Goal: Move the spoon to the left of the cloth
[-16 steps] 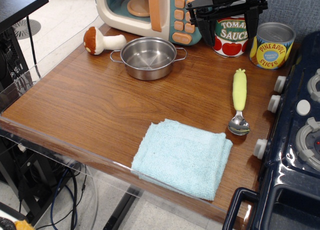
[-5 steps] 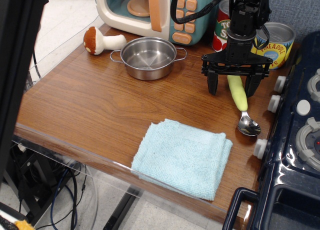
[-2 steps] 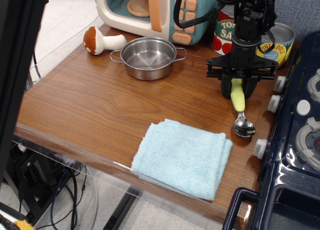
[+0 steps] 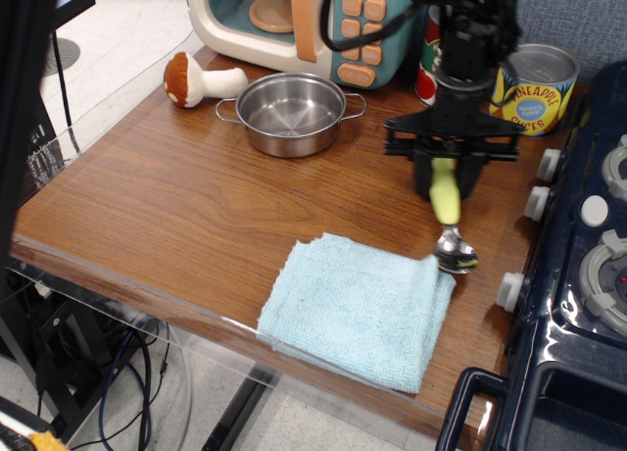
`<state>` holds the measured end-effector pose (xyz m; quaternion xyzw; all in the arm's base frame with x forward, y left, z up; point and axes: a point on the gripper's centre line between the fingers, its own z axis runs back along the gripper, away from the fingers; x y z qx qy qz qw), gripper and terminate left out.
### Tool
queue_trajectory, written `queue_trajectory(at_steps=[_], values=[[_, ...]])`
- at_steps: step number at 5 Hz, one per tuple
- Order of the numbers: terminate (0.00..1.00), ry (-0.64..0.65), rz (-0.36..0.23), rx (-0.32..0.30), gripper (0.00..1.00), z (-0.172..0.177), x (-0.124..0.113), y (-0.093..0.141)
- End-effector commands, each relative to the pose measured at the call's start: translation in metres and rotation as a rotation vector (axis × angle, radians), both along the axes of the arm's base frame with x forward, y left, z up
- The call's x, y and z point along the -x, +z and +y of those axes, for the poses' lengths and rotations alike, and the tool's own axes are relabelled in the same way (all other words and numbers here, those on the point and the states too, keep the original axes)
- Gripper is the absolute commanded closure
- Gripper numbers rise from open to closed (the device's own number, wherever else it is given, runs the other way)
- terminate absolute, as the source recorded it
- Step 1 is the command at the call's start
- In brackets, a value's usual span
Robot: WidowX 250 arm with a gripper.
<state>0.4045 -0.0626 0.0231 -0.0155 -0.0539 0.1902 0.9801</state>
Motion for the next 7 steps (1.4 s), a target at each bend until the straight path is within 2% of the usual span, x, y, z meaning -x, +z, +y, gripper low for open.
queue_trajectory(at_steps=[1,2,3,5,6,7], values=[[0.0,0.1,-0.182,0.071,1.0,0.047,0.016,0.085],[0.0,0.169,-0.21,0.095,1.0,0.08,0.041,0.099],[0.0,0.271,-0.189,0.067,1.0,0.111,0.064,0.102],[0.0,0.64,-0.135,0.053,1.0,0.188,0.099,0.066],[0.0,0.861,-0.14,0.052,1.0,0.202,0.115,0.047],[0.0,0.956,-0.062,-0.021,1.0,0.214,0.127,0.038]])
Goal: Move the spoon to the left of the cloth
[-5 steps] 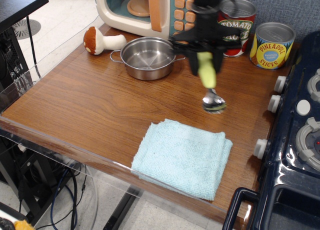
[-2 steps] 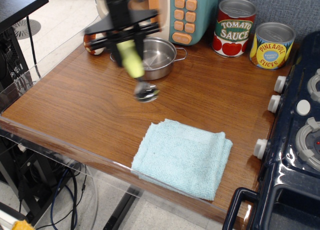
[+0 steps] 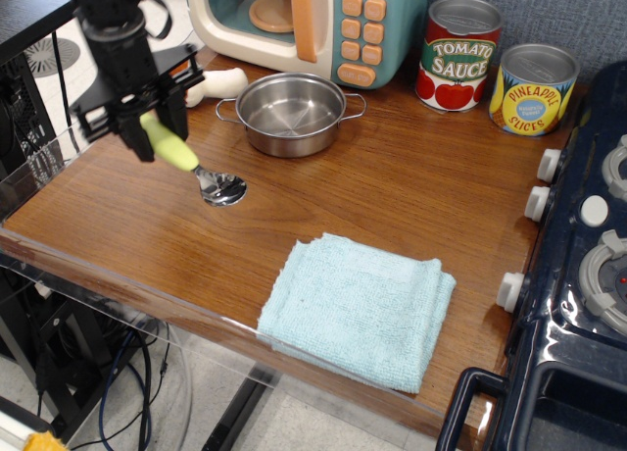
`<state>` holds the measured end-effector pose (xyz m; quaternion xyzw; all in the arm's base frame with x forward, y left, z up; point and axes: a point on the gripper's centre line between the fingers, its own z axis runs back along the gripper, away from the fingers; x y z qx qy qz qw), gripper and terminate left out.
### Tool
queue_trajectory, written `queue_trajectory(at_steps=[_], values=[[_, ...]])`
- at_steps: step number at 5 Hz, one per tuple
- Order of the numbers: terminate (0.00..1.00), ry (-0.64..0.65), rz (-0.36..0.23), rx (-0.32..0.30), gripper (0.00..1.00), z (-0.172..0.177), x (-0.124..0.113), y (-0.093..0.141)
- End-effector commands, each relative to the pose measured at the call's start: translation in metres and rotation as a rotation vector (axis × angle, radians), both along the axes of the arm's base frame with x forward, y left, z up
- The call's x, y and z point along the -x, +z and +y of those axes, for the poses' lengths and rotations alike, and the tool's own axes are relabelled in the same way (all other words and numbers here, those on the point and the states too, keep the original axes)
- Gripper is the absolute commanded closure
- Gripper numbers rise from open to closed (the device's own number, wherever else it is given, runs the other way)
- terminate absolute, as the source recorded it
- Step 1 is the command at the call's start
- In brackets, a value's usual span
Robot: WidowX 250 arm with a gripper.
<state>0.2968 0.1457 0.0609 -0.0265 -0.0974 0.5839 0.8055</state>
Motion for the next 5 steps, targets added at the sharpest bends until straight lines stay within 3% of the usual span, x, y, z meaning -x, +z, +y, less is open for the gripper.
queue_trajectory(at_steps=[1,3,4,5], values=[[0.0,0.128,0.14,-0.084,1.0,0.012,0.028,-0.013],[0.0,0.146,0.212,-0.134,1.0,0.007,0.019,-0.031],[0.0,0.138,0.225,-0.118,0.0,0.009,0.018,-0.031],[0.0,0.132,0.224,-0.117,0.0,0.01,0.018,-0.029]])
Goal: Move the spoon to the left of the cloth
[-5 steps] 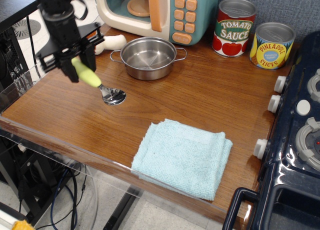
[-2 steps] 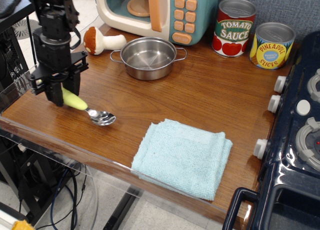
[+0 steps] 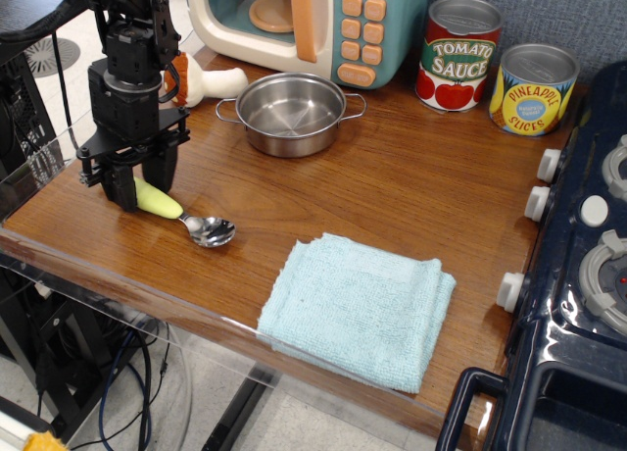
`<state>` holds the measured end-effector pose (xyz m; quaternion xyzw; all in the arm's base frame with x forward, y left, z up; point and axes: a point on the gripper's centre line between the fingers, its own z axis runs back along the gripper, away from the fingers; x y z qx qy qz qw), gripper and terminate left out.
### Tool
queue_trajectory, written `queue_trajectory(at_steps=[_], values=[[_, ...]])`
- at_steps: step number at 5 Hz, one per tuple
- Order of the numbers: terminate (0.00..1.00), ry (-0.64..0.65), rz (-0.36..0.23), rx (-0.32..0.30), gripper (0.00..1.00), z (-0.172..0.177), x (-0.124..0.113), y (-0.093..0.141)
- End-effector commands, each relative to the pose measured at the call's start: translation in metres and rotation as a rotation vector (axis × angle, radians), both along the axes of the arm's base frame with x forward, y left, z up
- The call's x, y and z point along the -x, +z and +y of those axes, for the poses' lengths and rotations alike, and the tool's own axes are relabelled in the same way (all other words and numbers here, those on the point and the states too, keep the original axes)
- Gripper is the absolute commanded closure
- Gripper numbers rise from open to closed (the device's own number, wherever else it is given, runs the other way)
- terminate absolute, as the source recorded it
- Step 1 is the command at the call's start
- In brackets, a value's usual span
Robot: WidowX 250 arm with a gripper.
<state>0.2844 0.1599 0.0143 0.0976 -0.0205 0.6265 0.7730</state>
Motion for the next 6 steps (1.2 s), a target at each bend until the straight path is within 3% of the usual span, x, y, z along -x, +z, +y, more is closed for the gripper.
queue_trajectory(at_steps=[1,3,6], values=[[0.0,-0.017,-0.046,-0.005,0.0,-0.002,0.007,0.02],[0.0,-0.025,-0.083,-0.008,0.0,-0.003,0.002,0.034],[0.0,-0.061,-0.299,-0.004,0.0,-0.019,-0.001,0.101]])
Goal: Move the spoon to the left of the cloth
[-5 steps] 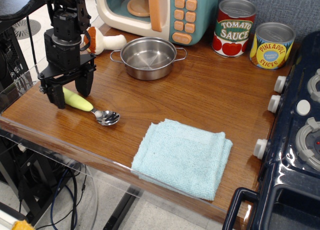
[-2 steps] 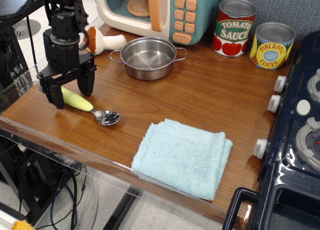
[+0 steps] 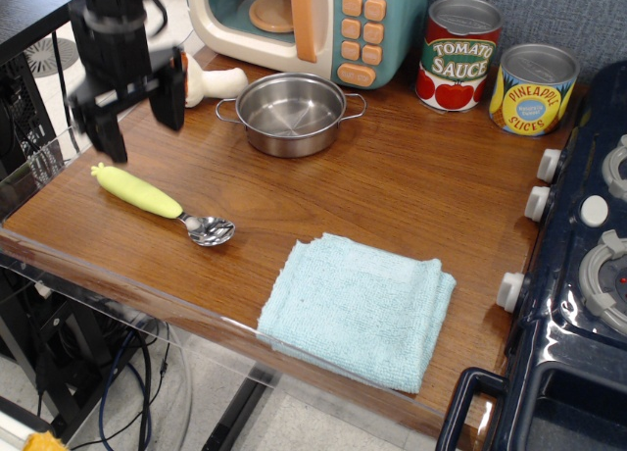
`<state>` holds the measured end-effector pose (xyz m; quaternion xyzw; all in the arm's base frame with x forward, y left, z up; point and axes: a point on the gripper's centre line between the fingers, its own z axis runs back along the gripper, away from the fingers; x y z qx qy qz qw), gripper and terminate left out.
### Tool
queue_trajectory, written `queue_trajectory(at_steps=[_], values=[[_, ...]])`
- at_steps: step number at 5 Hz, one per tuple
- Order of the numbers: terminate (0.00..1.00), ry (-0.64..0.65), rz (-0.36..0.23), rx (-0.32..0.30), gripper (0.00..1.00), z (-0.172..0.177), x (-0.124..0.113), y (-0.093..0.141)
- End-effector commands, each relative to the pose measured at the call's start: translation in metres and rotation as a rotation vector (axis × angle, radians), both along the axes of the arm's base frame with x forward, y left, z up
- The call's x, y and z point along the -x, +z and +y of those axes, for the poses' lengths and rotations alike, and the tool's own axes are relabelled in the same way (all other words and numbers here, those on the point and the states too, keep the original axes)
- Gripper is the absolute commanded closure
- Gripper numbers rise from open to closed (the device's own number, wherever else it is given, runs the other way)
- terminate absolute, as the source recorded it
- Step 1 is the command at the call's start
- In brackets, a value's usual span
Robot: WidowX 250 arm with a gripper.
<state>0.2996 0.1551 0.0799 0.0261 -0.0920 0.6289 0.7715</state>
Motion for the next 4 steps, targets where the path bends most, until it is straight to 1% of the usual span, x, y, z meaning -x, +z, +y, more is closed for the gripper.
queue_trajectory(at_steps=[1,3,4], values=[[0.0,-0.046,-0.099,-0.029,0.0,-0.014,0.0146,0.035],[0.0,-0.046,-0.099,-0.029,0.0,-0.014,0.0146,0.035],[1.0,-0.046,-0.099,-0.029,0.0,-0.014,0.0146,0.035]])
